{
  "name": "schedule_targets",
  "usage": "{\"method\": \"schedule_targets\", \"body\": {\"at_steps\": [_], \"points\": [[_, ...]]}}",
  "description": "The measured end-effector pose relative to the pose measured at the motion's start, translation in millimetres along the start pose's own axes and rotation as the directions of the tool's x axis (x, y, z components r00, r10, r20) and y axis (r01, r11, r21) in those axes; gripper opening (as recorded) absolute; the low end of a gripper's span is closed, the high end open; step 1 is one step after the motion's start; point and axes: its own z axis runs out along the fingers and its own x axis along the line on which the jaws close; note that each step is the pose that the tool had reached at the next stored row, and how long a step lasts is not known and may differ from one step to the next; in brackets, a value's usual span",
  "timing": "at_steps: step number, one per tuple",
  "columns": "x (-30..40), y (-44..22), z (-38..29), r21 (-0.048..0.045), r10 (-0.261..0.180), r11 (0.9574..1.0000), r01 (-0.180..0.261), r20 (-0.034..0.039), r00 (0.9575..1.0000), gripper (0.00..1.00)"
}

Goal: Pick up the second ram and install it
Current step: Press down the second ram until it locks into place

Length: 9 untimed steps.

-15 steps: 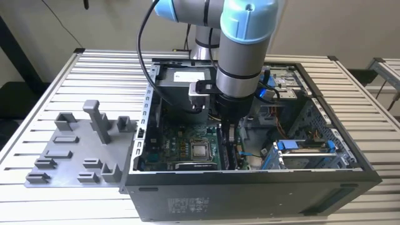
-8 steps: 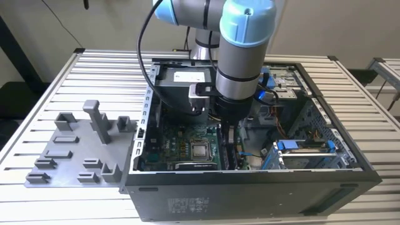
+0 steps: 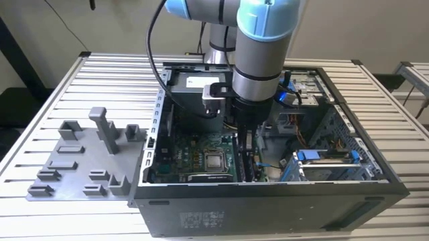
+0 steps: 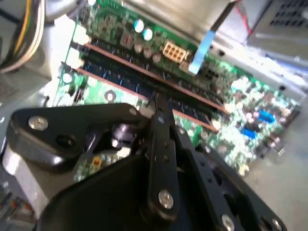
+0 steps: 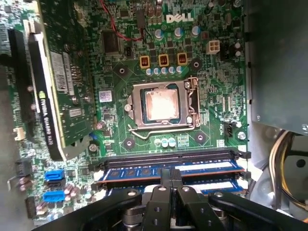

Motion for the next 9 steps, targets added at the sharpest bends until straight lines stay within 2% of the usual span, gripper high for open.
{"method": "schedule_targets", "body": {"at_steps": [7, 9], "points": [[0.0, -0.6, -12.5, -0.0009, 0.000, 1.0000, 0.000, -0.0001, 1.0000, 0.11], [-0.1, -0.7, -13.9, -0.0009, 0.000, 1.0000, 0.000, 0.0000, 1.0000, 0.11]]}}
